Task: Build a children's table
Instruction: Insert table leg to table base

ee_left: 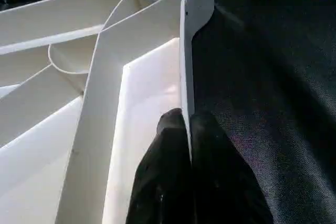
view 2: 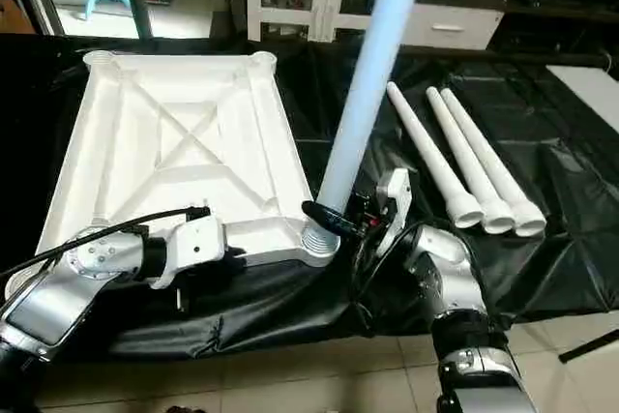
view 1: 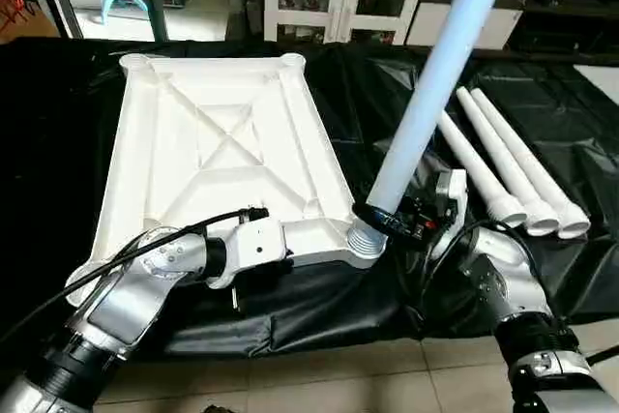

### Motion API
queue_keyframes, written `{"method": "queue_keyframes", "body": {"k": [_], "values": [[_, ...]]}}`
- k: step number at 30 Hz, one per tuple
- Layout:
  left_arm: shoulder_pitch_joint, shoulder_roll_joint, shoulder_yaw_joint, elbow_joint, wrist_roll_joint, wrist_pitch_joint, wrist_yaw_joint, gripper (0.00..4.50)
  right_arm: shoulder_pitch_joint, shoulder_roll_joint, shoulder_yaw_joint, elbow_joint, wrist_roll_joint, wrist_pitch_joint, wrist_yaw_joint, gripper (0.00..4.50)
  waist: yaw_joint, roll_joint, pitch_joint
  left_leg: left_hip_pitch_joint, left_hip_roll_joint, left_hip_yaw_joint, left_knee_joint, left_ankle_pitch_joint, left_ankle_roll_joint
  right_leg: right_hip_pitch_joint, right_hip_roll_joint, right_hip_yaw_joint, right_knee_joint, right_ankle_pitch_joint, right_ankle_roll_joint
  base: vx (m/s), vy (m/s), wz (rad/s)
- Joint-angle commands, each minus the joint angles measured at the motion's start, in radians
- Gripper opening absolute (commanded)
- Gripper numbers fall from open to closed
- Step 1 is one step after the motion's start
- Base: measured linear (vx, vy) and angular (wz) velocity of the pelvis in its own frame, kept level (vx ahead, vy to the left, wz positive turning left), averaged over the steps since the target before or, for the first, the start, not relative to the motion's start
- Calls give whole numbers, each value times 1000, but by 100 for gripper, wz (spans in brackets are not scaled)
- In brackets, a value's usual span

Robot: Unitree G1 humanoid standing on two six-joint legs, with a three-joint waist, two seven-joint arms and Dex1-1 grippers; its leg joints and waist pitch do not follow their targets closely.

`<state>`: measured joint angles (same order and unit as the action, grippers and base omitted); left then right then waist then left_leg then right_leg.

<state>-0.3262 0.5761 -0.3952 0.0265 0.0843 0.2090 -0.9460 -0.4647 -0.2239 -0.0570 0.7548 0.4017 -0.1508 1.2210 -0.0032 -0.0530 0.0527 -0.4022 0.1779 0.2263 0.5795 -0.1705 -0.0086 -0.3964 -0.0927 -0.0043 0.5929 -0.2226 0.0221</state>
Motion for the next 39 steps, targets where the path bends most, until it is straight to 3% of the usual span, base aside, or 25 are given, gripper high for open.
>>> {"method": "queue_keyframes", "body": {"k": [1, 11, 19, 21, 25, 34, 39], "values": [[21, 2, -33, 63, 53, 19, 12, 0, 57, -16, 5, 86, -39, 58, -37, 186, -8, 17, -21, 49, 64, -46, -103, -502, -85, -20, -34, 25, -83, -312, -158, 0, 0, 0], [21, 3, -36, 61, 57, 18, 18, 0, 86, 3, -10, 80, -36, 57, -90, 186, -9, 16, -17, 52, 65, -53, -109, -563, -106, -29, -38, 27, -97, -409, -119, 0, 0, 0], [21, 1, -36, 60, 59, 18, 21, 0, 136, -1, 49, 73, -126, -88, -114, 186, -9, 17, -19, 53, 64, -51, -114, -558, -110, -27, -33, 24, -96, -351, -117, 0, 0, 0], [20, 1, -36, 60, 61, 18, 20, 0, 143, 5, 47, 74, -133, -113, -133, 186, -10, 17, -15, 53, 64, -53, -117, -587, -114, -31, -35, 24, -101, -396, -105, 0, 0, 0], [18, -1, -35, 63, 62, 17, 21, 0, 149, 9, 50, 74, -130, -119, -143, 186, -13, 16, -12, 60, 63, -62, -117, -665, -122, -40, -37, 25, -113, -497, -80, 0, 0, 0], [18, -2, -35, 67, 63, 17, 23, 0, 142, 34, 7, 67, -54, -56, -168, 186, -17, 20, -15, 55, 63, -63, -123, -663, -124, -36, -32, 24, -109, -426, -90, 0, 0, 0], [17, -2, -34, 68, 64, 16, 24, 0, 137, 30, -1, 75, -43, -22, -169, 186, -17, 23, -13, 61, 63, -64, -123, -692, -133, -42, -33, 23, -113, -449, -85, 0, 0, 0]]}}
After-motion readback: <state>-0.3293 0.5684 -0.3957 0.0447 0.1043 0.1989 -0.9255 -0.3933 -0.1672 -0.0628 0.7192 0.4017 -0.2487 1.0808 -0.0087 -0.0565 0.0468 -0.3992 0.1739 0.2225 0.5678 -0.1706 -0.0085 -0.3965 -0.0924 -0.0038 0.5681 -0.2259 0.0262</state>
